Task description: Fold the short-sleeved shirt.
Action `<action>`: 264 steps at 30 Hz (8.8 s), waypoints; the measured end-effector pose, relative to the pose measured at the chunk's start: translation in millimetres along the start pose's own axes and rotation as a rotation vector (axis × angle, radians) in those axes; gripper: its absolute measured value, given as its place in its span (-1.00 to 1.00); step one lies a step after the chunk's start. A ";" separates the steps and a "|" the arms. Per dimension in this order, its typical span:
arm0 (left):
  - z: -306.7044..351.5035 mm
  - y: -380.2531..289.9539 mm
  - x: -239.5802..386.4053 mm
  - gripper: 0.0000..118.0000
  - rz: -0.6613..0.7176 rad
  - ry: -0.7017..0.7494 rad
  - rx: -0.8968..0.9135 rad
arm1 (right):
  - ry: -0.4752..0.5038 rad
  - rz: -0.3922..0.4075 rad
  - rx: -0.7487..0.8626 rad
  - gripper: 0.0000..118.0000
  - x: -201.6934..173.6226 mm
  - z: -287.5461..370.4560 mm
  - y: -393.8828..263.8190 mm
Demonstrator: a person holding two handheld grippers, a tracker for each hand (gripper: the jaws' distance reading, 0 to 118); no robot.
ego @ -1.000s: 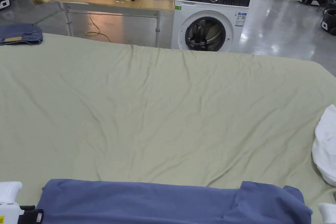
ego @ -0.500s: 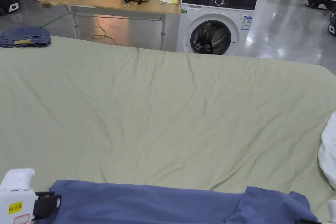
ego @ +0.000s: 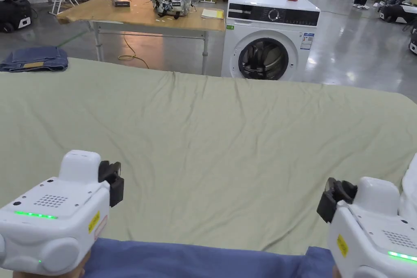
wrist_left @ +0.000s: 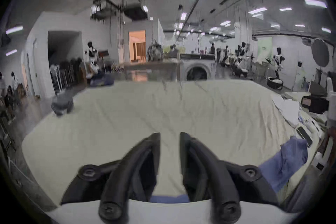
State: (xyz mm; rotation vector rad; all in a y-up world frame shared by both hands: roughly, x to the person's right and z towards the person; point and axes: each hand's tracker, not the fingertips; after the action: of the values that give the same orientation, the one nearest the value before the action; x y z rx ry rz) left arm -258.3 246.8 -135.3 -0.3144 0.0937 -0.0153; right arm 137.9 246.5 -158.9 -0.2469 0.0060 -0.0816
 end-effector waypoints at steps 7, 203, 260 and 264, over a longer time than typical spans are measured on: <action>11.6 8.1 24.6 -1.00 -0.027 0.028 0.211 | -0.012 0.020 0.165 -1.00 -21.6 -15.8 -3.9; -39.0 -100.5 -103.7 -0.96 0.812 -0.795 -0.572 | 0.051 0.127 0.019 -1.00 -13.4 -20.0 -24.5; -80.5 -80.1 106.4 -0.58 0.664 -0.808 -0.738 | 0.046 0.056 -0.075 -1.00 4.2 -15.5 -26.9; -93.6 -106.0 132.2 -0.82 0.614 -0.787 -0.863 | 0.044 0.057 -0.078 -1.00 15.7 -22.5 -33.0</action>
State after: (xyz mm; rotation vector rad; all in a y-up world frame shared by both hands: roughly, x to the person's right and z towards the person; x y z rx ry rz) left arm -135.6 113.3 -202.9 -1.1170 -0.6064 0.7714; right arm 150.5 207.8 -172.6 -0.3224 0.0598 -0.0297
